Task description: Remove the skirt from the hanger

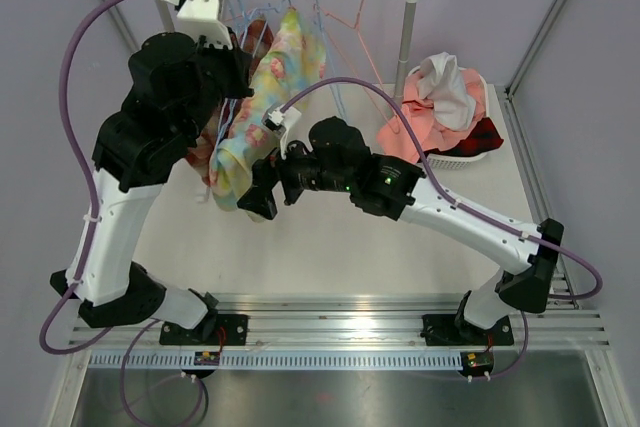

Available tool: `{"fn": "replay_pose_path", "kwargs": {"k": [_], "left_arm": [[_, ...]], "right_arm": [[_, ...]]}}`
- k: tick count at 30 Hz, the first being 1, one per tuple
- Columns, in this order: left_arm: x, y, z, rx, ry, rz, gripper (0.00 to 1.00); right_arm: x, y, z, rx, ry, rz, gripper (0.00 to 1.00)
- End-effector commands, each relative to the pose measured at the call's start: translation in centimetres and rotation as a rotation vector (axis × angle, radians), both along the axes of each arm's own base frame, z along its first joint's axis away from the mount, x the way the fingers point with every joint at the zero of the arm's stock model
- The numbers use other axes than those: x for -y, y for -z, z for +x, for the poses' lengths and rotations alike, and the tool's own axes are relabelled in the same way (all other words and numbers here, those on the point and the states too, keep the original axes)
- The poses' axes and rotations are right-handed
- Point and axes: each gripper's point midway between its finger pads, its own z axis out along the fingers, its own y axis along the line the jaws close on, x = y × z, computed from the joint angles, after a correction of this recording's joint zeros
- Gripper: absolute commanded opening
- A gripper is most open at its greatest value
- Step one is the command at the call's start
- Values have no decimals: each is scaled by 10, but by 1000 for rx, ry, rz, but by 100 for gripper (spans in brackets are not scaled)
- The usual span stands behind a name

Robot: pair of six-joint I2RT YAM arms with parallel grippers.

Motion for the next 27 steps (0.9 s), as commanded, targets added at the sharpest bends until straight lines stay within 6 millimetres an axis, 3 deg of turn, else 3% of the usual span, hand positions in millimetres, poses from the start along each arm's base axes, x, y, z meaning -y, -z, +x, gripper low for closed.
{"fn": "replay_pose_path", "kwargs": {"k": [1,2,4,5,6,10,13,14,16,17,19,20,22,23,27], "left_arm": [[-11,-40,-23,107,19,-106,0],[-15,-41,-27,113,18,-107,0],[-17,-39,-29,112,13,-100,0],[-19,-39,-31,113,12,-101,0],[-20,-39,-31,113,10,-101,0],[-25,-37,-31,115,-11,-85,0],[-34,-38,-27,127,-59,-50,0],[-36,-36,-25,126,-72,-35,0],[-41,-31,-17,122,-111,-3,0],[-46,-29,-13,118,-131,1,0],[-46,-27,-10,109,-133,-6,0],[-48,-26,-9,106,-138,-9,0],[-44,-23,-9,101,-121,-15,0],[-43,-22,-8,99,-118,-18,0],[-35,-12,-7,67,-87,-27,0]], "right_arm": [[-3,-48,11,107,55,99,97],[-6,-46,10,112,43,95,64],[-7,-44,9,111,41,92,37],[-5,-43,9,113,48,90,7],[-4,-43,7,113,50,91,0],[13,-51,-9,129,60,104,0],[51,-60,-19,151,147,92,0],[75,-71,-20,165,224,105,0],[105,-70,-20,140,304,80,0],[136,-85,-18,149,388,117,0],[170,-90,-19,125,470,130,0],[206,-105,-19,134,551,187,0],[238,-112,-22,135,614,228,0],[264,-119,-22,145,674,265,0],[294,-121,-16,180,767,244,0]]}}
